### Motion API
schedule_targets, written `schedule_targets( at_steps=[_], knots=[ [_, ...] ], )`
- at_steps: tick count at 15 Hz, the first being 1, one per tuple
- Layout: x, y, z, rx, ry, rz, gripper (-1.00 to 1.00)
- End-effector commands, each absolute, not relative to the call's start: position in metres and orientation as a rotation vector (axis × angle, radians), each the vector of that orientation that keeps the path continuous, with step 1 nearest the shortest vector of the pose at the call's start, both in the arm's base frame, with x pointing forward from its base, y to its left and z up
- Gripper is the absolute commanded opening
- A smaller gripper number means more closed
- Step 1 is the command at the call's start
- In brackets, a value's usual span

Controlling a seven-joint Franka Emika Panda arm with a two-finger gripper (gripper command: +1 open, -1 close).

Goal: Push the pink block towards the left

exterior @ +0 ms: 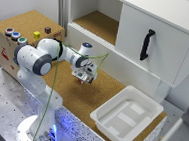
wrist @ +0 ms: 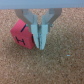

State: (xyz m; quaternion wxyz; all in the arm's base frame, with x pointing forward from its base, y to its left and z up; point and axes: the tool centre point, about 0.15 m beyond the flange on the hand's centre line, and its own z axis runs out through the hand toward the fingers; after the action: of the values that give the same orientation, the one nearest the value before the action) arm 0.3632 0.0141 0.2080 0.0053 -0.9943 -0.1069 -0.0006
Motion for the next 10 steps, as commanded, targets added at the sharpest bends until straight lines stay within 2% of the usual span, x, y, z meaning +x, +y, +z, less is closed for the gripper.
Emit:
schedule_targets(
  at_steps=[1,10],
  knots=[
    [0.362,0.028,0.197,-3.074,-0.402,-0.083,-1.0],
    [0.374,0.113,0.198,-3.098,-0.251,-0.087,-1.0]
  ],
)
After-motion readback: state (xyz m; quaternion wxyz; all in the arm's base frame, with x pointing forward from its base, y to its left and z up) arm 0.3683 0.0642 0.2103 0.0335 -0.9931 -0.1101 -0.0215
